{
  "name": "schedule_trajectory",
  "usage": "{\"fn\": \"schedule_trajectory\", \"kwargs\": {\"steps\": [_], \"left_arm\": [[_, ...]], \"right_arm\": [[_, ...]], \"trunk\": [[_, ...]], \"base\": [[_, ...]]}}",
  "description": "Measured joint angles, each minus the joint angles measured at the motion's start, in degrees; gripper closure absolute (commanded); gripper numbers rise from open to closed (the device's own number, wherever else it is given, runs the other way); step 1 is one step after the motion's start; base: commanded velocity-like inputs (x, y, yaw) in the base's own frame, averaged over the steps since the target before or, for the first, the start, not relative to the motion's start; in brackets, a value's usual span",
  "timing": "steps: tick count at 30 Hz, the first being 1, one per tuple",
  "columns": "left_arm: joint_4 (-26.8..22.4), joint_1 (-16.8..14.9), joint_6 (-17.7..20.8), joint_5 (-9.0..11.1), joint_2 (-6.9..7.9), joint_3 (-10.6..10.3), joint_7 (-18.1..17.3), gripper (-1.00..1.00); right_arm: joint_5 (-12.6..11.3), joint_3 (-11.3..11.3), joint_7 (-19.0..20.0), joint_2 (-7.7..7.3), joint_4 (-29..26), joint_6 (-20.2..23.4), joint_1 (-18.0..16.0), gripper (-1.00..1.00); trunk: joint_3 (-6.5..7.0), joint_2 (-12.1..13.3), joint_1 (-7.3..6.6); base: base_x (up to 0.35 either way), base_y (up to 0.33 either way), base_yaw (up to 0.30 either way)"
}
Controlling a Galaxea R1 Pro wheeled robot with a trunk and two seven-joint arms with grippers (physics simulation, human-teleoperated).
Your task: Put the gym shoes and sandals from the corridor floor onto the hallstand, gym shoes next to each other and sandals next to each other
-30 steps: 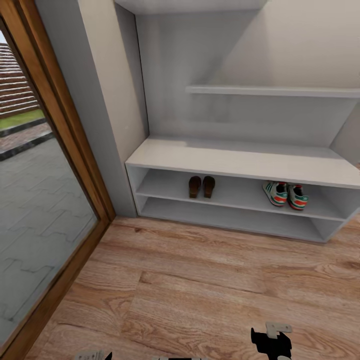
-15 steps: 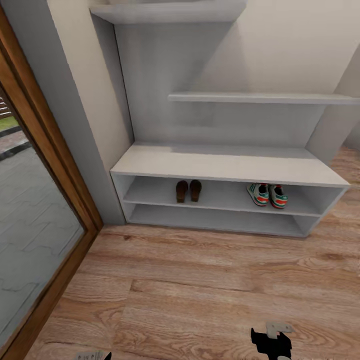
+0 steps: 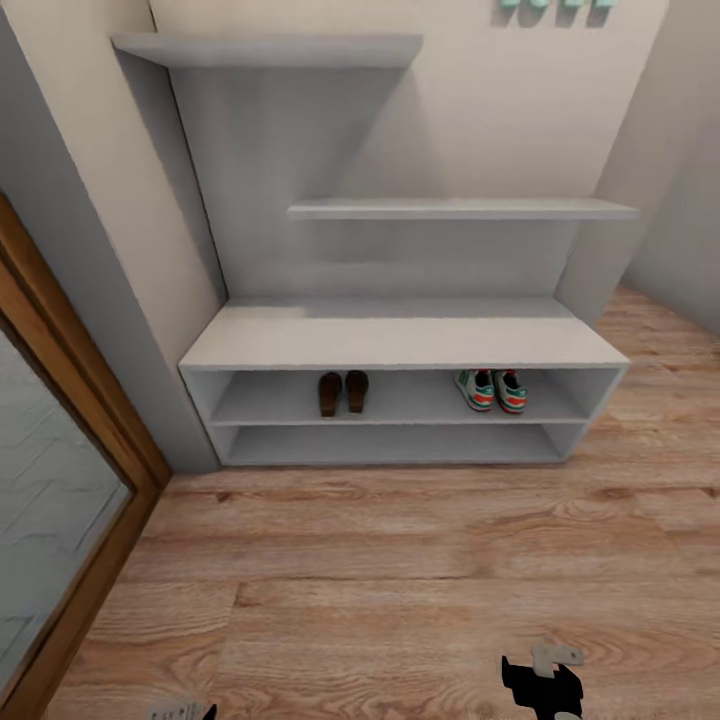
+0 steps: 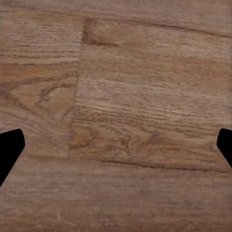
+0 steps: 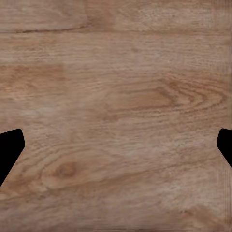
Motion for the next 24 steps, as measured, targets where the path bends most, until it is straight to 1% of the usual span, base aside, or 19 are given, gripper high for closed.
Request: {"fn": "schedule_trajectory", "kwargs": {"steps": [3,8,18,19,20,23,24], "left_arm": [[0.0,0.02,0.0,0.02,0.0,0.0,1.52,-1.0],[0.0,0.05,0.02,0.03,0.0,-0.01,2.62,-1.0],[0.07,0.03,0.11,0.04,0.0,0.08,3.05,-1.0],[0.05,0.03,0.15,0.03,0.0,0.61,3.18,-1.0],[0.05,0.03,0.15,0.02,0.0,0.61,3.18,-1.0],[0.02,0.01,0.18,-0.03,-0.04,2.23,3.7,-1.0],[0.01,0.0,0.19,-0.06,-0.06,3.08,4.0,-1.0]], "right_arm": [[0.02,0.0,0.0,0.0,0.0,0.0,0.09,-1.0],[0.13,-0.01,0.0,0.01,-0.02,-0.06,0.38,-1.0],[0.2,0.0,0.0,0.01,-0.09,-0.09,0.74,-1.0],[0.2,0.0,0.0,0.01,-0.09,-0.09,0.75,-1.0],[0.2,0.0,0.0,0.01,-0.09,-0.09,0.75,-1.0],[0.25,0.0,0.0,0.01,-0.05,-0.09,0.78,-1.0],[0.27,0.0,0.0,0.01,-0.03,-0.09,0.78,-1.0]], "trunk": [[0.69,1.2,-0.66],[1.83,3.21,-1.76],[4.13,7.22,-3.95],[4.37,7.62,-4.17],[4.6,8.02,-4.39],[5.29,9.23,-5.05],[5.52,9.63,-5.27]], "base": [[0.0,0.0,-0.245],[0.0,0.0,-0.246],[0.0,0.0,-0.246],[0.0,0.0,-0.246],[0.0,0.0,-0.246],[0.0,0.0,-0.246],[0.0,0.0,-0.246]]}}
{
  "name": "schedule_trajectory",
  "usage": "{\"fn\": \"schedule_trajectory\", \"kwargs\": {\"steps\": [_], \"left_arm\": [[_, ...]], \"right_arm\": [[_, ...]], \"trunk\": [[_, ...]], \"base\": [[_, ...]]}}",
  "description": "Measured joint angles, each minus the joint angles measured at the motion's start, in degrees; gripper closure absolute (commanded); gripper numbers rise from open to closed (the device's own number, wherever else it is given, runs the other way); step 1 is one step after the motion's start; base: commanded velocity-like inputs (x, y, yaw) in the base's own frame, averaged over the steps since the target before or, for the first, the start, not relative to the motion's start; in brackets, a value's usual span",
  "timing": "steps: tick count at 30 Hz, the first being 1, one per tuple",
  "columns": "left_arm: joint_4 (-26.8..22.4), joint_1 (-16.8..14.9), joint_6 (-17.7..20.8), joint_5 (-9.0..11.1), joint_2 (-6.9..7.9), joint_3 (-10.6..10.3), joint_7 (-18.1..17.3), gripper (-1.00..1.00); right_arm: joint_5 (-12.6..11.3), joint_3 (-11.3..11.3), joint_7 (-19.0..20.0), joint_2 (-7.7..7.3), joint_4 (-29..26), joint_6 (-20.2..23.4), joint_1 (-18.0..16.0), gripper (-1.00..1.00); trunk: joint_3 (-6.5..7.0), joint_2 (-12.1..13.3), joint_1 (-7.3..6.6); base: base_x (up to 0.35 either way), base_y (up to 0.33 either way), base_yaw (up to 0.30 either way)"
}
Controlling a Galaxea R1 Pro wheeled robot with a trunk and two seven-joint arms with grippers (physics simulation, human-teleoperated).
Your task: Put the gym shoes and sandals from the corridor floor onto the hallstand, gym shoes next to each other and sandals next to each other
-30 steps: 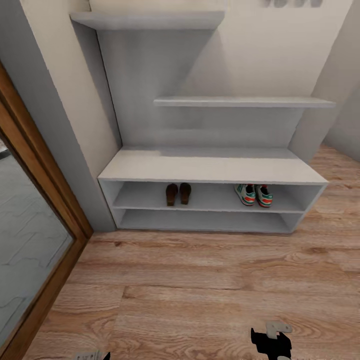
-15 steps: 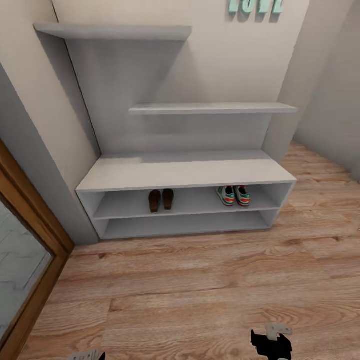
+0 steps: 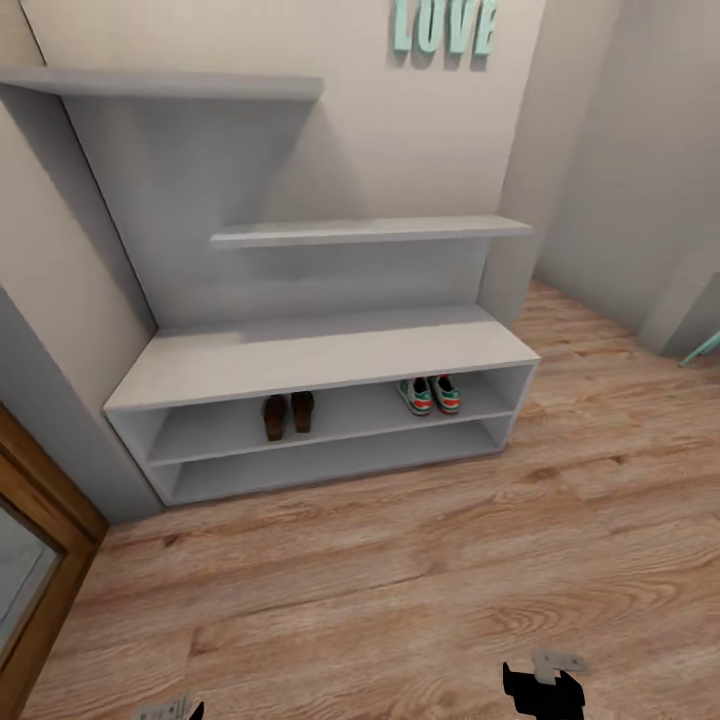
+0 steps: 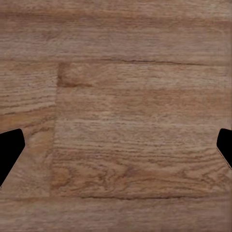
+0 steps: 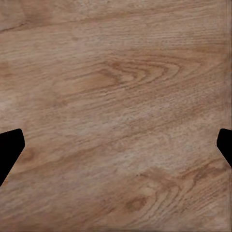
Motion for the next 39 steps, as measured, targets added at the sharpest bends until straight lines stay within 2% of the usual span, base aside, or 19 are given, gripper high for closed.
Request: {"fn": "schedule_trajectory", "kwargs": {"steps": [6,22,39], "left_arm": [[-0.01,-0.01,0.01,-0.09,-0.05,1.37,0.54,-1.0],[0.07,0.0,0.02,-0.15,-0.13,1.74,0.76,-1.0],[0.06,0.01,0.02,-0.15,-0.12,1.73,0.76,-1.0]], "right_arm": [[0.06,0.04,0.0,0.0,0.02,0.0,0.01,-1.0],[0.18,0.09,0.03,0.07,0.09,0.07,0.01,-1.0],[-0.06,0.05,0.01,0.35,0.14,0.44,0.94,-1.0]], "trunk": [[1.39,2.41,-1.32],[5.08,8.82,-4.83],[8.33,15.64,-8.57]], "base": [[0.0,0.0,-0.246],[0.0,0.0,-0.224],[0.0,0.0,-0.029]]}}
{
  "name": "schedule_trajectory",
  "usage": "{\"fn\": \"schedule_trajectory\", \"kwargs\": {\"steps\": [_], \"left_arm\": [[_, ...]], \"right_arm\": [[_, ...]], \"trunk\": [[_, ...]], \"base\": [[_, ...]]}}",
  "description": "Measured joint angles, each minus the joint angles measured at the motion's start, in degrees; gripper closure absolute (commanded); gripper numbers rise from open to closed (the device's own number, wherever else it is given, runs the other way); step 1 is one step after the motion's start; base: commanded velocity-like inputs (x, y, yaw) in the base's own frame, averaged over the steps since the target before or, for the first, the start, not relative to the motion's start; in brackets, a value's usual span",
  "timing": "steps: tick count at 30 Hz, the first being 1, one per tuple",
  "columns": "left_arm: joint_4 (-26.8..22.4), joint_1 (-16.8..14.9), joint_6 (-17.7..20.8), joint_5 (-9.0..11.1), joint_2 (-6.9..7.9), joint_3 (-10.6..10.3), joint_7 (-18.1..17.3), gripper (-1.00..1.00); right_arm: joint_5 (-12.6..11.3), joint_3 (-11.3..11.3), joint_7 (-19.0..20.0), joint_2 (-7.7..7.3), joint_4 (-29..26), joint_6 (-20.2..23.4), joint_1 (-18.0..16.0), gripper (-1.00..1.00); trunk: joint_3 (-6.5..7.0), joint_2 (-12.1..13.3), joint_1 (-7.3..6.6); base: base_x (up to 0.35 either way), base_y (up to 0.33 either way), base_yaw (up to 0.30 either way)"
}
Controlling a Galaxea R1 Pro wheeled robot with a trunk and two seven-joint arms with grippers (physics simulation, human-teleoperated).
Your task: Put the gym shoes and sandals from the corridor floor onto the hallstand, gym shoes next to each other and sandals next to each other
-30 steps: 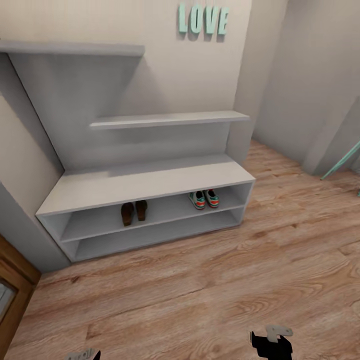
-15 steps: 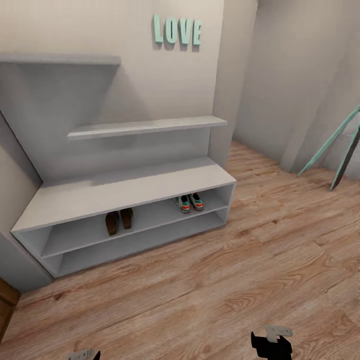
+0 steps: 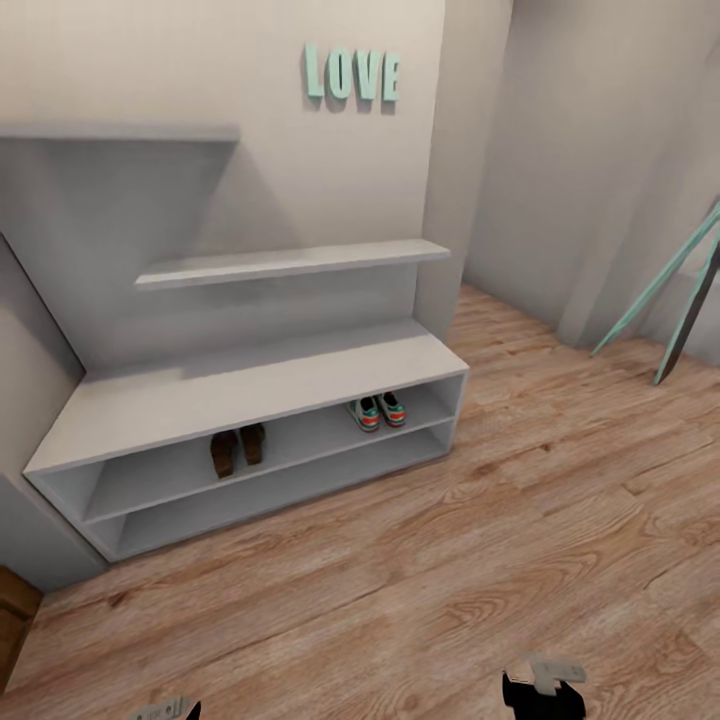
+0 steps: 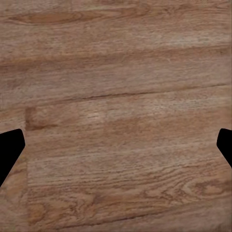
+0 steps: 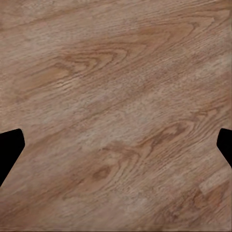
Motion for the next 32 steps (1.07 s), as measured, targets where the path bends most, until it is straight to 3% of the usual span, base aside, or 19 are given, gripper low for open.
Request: {"fn": "schedule_trajectory", "kwargs": {"steps": [7,17,32], "left_arm": [[-0.03,0.0,-0.08,0.05,-0.17,-0.07,0.0,-1.0],[0.11,0.0,-0.09,-0.08,-0.43,-0.09,0.0,-1.0],[0.18,0.59,-0.18,0.3,-0.51,0.06,0.05,-1.0]], "right_arm": [[-0.04,-0.09,0.0,0.16,0.01,0.06,3.76,-1.0],[0.0,-0.01,0.0,0.19,0.0,0.08,5.17,-1.0],[0.0,-0.02,0.0,0.19,0.0,0.08,5.24,-1.0]], "trunk": [[1.25,2.81,-1.54],[3.05,6.82,-3.73],[3.06,6.83,-3.74]], "base": [[0.0,0.0,0.0],[0.0,0.0,0.0],[0.0,0.0,0.0]]}}
